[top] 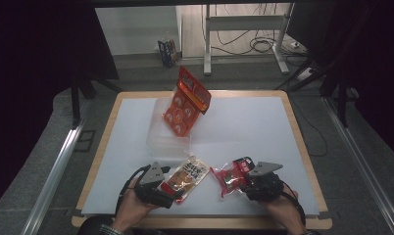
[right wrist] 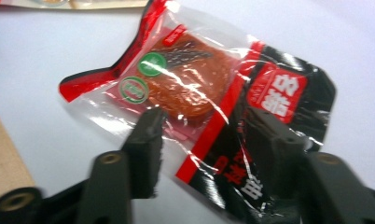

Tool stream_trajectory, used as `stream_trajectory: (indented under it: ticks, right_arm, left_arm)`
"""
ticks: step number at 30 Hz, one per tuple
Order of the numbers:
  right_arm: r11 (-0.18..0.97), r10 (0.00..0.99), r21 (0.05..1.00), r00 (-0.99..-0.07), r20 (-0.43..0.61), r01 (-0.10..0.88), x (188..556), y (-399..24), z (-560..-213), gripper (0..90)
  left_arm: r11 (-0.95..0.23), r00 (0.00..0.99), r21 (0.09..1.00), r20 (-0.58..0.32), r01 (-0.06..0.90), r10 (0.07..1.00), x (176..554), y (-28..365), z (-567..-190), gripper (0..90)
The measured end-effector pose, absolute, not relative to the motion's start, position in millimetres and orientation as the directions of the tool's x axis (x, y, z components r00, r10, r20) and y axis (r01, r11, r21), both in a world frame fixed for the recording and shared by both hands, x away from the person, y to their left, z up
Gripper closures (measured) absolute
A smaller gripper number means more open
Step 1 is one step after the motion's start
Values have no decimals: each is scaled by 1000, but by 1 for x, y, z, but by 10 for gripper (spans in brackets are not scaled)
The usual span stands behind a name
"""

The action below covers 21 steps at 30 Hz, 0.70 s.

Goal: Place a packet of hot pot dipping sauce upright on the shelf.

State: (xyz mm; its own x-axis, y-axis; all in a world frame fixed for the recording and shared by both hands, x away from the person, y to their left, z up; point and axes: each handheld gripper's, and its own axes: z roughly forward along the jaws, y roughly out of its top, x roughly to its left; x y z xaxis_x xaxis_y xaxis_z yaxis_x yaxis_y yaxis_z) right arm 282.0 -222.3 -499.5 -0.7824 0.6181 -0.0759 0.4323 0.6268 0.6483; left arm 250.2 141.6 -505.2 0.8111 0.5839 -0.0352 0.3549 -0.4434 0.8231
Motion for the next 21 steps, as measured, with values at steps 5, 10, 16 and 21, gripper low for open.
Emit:
stream_trajectory:
  ticks: [5, 10, 16, 21]
  right_arm:
    - [595, 660, 660, -747, -75, 459, 286, -229, -503, 293]
    - [566, 691, 672, -720, -69, 479, 289, -236, -505, 210]
    - [546, 707, 685, -705, -66, 482, 290, -241, -504, 178]
    - [539, 713, 690, -697, -69, 483, 290, -245, -503, 163]
  left_arm:
    - [-445, 842, 831, -52, 335, 537, 256, 127, -504, 223]
    - [-444, 874, 839, -71, 313, 481, 264, 110, -501, 352]
    - [-435, 891, 847, -94, 306, 444, 273, 93, -501, 510]
    - [-429, 900, 853, -102, 298, 423, 282, 75, -501, 687]
